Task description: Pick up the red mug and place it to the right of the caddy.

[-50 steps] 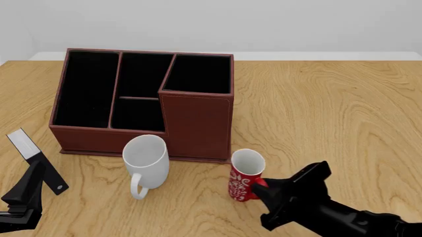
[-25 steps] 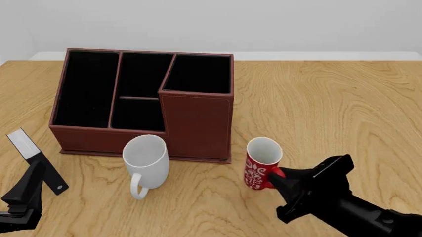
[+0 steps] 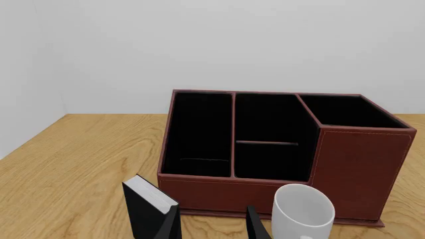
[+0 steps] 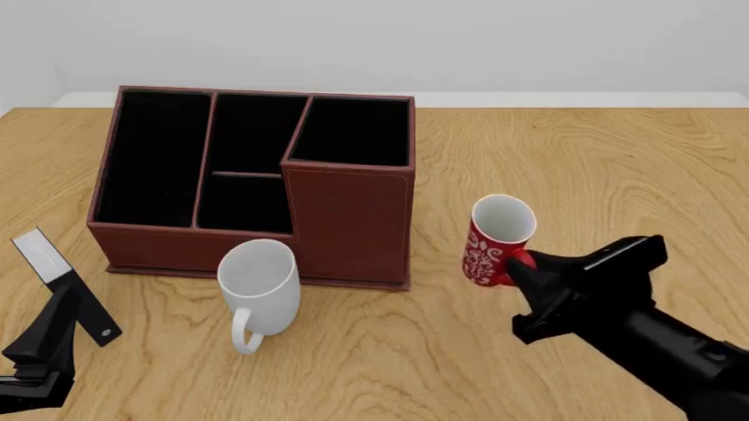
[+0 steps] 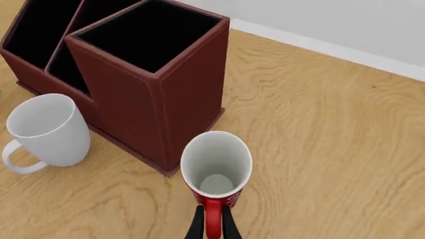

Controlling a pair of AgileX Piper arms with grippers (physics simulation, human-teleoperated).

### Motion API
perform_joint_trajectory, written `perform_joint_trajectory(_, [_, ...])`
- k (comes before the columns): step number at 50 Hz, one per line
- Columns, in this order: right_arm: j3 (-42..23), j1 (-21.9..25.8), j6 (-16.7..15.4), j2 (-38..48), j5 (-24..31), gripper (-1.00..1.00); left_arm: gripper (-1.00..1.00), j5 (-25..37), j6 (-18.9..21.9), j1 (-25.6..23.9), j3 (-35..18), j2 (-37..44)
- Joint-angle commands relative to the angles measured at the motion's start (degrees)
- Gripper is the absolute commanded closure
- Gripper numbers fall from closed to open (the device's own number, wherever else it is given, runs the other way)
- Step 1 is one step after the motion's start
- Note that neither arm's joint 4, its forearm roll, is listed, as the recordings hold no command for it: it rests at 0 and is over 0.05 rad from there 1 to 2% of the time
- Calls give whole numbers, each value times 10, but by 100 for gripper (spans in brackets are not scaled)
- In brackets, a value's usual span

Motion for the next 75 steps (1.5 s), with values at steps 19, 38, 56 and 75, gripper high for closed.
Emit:
perform_joint_trajectory(19, [-53, -7, 5, 141, -86, 100, -100, 0, 0, 0, 0, 0])
perform_joint_trajectory(38, [-59, -1, 10, 187, -113, 100, -100, 0, 0, 0, 0, 0])
perform_joint_trajectory(56, [-62, -2, 14, 229, -139, 100, -100, 0, 0, 0, 0, 0])
perform_joint_trajectory(75, [-63, 0, 16, 256, -154, 100, -100, 0, 0, 0, 0, 0])
